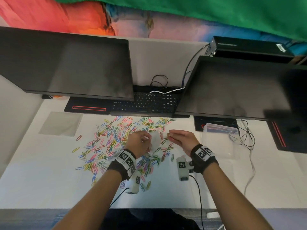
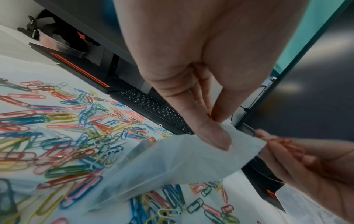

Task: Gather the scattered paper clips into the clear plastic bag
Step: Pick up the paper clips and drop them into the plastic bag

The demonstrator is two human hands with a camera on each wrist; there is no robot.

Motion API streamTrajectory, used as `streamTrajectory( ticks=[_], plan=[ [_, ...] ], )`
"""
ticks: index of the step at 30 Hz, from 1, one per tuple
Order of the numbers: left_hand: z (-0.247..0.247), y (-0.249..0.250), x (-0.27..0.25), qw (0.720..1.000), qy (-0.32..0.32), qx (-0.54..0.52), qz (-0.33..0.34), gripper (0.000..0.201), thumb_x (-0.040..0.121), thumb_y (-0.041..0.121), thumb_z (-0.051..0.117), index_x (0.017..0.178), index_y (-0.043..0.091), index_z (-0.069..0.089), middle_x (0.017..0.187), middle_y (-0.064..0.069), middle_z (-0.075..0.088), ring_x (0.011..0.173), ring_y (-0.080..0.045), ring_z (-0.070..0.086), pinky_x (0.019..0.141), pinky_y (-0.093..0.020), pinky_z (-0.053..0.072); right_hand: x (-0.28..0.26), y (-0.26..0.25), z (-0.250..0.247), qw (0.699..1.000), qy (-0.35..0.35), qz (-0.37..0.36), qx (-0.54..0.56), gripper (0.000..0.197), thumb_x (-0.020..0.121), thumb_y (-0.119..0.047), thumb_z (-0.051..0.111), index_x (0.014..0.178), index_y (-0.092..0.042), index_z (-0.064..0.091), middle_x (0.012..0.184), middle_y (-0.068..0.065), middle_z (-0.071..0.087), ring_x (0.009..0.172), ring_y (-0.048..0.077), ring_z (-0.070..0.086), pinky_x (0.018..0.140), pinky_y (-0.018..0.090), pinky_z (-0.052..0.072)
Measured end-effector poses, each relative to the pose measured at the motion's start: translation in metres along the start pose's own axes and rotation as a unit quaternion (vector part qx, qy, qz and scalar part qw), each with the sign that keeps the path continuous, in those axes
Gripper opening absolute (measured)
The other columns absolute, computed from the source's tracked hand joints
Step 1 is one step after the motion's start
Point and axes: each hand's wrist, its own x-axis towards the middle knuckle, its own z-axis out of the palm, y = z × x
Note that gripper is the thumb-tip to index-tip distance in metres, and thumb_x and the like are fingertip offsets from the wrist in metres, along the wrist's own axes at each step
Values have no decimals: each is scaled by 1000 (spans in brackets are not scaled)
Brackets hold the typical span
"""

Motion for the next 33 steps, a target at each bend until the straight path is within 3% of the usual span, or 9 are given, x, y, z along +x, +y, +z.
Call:
streamTrajectory(
  ticks=[8, 11, 13, 16, 18, 23, 28, 30, 33],
  plan=[
    [20, 8, -2, 1000, -10, 20, 11, 5, 95, 13, 63, 96, 15, 67, 72, -6, 75, 60, -18, 74, 65, -36, 64, -12, 23, 34, 979, 7, -41, -201, 24, 79, 1, 73, 102, -4, 72, 98, 16, 72, 85, 23, 73, 84, 34, 58],
    [20, 6, -4, 999, -10, 27, 22, 7, 94, 10, 63, 95, 15, 67, 71, -8, 75, 58, -22, 74, 65, -39, 64, -16, 21, 42, 951, 38, -59, -300, 27, 80, 4, 71, 107, 0, 70, 89, 7, 68, 54, -3, 65, 56, 11, 53],
    [20, 4, -5, 999, -11, 25, 27, 9, 94, 8, 62, 94, 15, 68, 70, -9, 75, 58, -23, 74, 67, -41, 64, -16, 21, 47, 921, 59, -91, -374, 21, 84, 1, 65, 105, 0, 71, 92, 12, 69, 50, -1, 62, 48, 8, 47],
    [19, 5, -6, 999, -5, 16, 30, 9, 94, 7, 63, 93, 13, 69, 70, -9, 75, 59, -21, 74, 66, -40, 64, -19, 20, 57, 856, 32, -142, -496, 20, 89, -5, 57, 96, -4, 76, 91, 13, 73, 73, 19, 66, 67, 20, 54],
    [19, 5, -7, 999, -2, 18, 32, 7, 94, 8, 63, 95, 11, 70, 72, -9, 75, 58, -20, 74, 65, -38, 64, -21, 19, 60, 853, 3, -124, -508, 21, 88, -3, 56, 92, -3, 76, 89, 15, 73, 77, 23, 66, 76, 30, 56],
    [17, 1, -8, 1000, 1, 1, 25, 9, 94, 7, 63, 93, 13, 70, 72, -10, 74, 58, -21, 74, 65, -40, 64, -27, 13, 53, 788, -87, -132, -595, 29, 89, 2, 51, 94, -7, 77, 103, 11, 73, 78, 22, 67, 73, 21, 50],
    [10, -2, -7, 1000, 0, 2, 22, 10, 94, 10, 63, 96, 17, 69, 76, -7, 75, 61, -17, 74, 65, -38, 64, -28, 0, 20, 869, 24, -187, -457, 26, 86, 1, 58, 95, -16, 76, 102, 3, 74, 79, 5, 67, 77, 29, 59],
    [5, -5, -6, 1000, 5, 3, 20, 9, 94, 10, 63, 98, 16, 70, 79, -8, 75, 61, -18, 74, 63, -39, 64, -22, 1, -4, 850, 92, -111, -507, 41, 80, -13, 72, 120, -20, 63, 118, 2, 65, 85, 4, 63, 69, 25, 58],
    [0, -10, -5, 1000, 7, -7, 14, 9, 94, 11, 63, 99, 14, 70, 84, -11, 76, 65, -21, 75, 63, -41, 64, -9, 23, -25, 739, 106, 136, -652, 112, 61, -42, 87, 146, -8, 25, 147, 13, 31, 128, 29, 46, 100, 40, 48]
  ],
)
